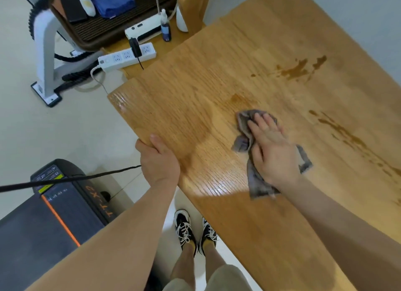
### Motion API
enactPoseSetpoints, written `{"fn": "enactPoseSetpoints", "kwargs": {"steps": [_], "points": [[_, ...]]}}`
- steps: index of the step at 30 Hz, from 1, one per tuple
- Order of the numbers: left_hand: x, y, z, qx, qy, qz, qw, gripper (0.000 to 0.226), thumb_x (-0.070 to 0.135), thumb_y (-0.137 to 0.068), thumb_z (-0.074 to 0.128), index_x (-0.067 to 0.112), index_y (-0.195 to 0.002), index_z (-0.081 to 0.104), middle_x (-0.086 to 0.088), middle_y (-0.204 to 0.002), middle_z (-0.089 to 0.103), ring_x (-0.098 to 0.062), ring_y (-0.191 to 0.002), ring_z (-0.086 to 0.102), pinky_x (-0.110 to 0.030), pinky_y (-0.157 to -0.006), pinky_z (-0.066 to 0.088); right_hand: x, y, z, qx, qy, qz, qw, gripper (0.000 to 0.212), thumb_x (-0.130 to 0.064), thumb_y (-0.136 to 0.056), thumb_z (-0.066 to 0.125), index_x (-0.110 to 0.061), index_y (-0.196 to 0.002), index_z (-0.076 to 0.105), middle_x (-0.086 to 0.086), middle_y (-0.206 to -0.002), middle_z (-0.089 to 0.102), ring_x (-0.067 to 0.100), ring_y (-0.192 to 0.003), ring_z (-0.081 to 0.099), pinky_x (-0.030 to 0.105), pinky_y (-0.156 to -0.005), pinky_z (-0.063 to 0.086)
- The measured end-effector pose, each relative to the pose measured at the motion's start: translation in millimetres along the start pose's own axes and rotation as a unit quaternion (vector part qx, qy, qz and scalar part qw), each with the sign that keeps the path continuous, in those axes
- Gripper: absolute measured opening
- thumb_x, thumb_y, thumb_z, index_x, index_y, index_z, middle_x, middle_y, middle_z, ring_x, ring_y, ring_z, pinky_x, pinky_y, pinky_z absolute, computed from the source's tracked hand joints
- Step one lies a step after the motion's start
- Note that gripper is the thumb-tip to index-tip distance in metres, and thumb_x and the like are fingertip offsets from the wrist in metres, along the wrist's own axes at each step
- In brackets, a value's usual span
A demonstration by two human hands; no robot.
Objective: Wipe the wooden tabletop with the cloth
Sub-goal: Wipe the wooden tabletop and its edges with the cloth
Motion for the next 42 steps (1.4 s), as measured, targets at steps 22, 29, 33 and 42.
{"fn": "enactPoseSetpoints", "kwargs": {"steps": [22, 29, 33, 42], "points": [[8, 4, -6, 0.018, -0.062, 0.033, 0.997, 0.047, 0.039, -0.102, 0.02, 0.002, -0.124, 0.041, -0.004, -0.096, 0.054, -0.025, -0.086, 0.052, -0.032, -0.071, 0.034, -111, 4, 39, -0.062, 0.003, -0.17, 0.984, 0.051, -0.034, -0.102, 0.026, -0.011, -0.145, 0.044, 0.011, -0.154, 0.035, 0.027, -0.146, 0.026, 0.047, -0.119, 0.019], [3, -1, -5, -0.01, -0.048, 0.025, 0.998, 0.048, 0.041, -0.102, 0.019, 0.007, -0.13, 0.036, -0.006, -0.105, 0.057, -0.028, -0.089, 0.054, -0.033, -0.074, 0.038, -68, -98, 24, 0.002, 0.03, -0.002, 1.0, 0.053, -0.031, -0.102, 0.028, -0.006, -0.148, 0.034, 0.016, -0.157, 0.025, 0.032, -0.148, 0.017, 0.05, -0.12, 0.014], [4, 0, -9, -0.051, -0.036, 0.035, 0.997, 0.045, 0.037, -0.102, 0.023, 0.009, -0.136, 0.031, -0.011, -0.118, 0.057, -0.033, -0.102, 0.056, -0.032, -0.075, 0.038, -128, -85, 40, -0.027, 0.031, -0.061, 0.997, 0.054, -0.038, -0.102, 0.027, -0.014, -0.149, 0.035, 0.014, -0.159, 0.023, 0.029, -0.149, 0.013, 0.047, -0.121, 0.011], [54, -110, -28, -0.08, -0.008, 0.061, 0.995, 0.045, 0.034, -0.096, 0.041, 0.009, -0.133, 0.038, -0.012, -0.127, 0.049, -0.029, -0.112, 0.052, -0.032, -0.091, 0.04, -77, -145, 21, -0.005, 0.014, -0.013, 1.0, 0.053, -0.032, -0.101, 0.025, -0.006, -0.144, 0.043, 0.015, -0.153, 0.035, 0.03, -0.145, 0.025, 0.052, -0.118, 0.022]]}}
Point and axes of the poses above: each hand's wrist, its own y-axis away from the middle knuckle, its own z-axis out of the palm, x = y × z, the point moved 4 cm from there along -y, towards the middle knuckle
